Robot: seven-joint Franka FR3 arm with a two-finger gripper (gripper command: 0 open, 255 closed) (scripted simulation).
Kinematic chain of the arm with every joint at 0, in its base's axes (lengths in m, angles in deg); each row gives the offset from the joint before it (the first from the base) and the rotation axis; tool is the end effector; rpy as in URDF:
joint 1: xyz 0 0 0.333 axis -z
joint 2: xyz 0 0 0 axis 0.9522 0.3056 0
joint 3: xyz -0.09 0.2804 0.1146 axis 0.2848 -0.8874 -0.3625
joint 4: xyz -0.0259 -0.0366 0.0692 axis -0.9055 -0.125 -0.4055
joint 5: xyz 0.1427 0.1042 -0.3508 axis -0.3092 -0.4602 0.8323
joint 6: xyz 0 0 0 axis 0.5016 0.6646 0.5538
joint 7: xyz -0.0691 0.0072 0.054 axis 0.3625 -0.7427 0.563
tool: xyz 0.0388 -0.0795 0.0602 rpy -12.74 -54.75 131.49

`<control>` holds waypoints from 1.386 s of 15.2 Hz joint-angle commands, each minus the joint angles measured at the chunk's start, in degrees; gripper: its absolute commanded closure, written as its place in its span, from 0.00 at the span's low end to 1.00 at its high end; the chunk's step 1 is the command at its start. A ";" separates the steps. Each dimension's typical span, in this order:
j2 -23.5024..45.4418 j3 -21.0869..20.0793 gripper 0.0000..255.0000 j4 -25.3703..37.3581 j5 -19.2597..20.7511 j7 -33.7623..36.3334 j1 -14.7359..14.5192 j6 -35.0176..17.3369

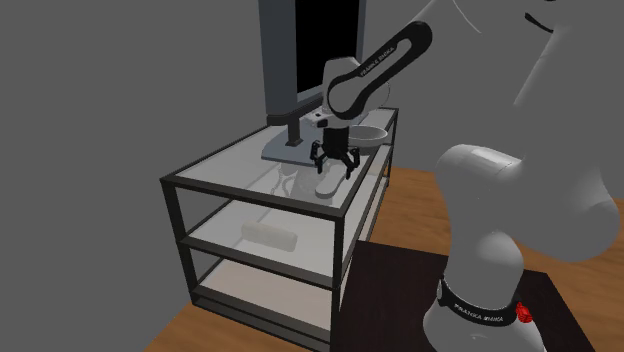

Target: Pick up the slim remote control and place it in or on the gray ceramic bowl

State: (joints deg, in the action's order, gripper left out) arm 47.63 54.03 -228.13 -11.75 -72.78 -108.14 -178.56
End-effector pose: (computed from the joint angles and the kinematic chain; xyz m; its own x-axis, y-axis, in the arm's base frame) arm 0.3412 -0.3299 0.3270 0.1266 0.9919 -0.0095 0.9918 -0.1264 0.0192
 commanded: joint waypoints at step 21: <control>0.62 1.23 1.00 -0.01 -0.37 -0.31 -1.11 -0.75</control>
State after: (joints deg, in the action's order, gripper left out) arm 48.63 56.57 -228.30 -12.22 -73.19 -110.40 -180.03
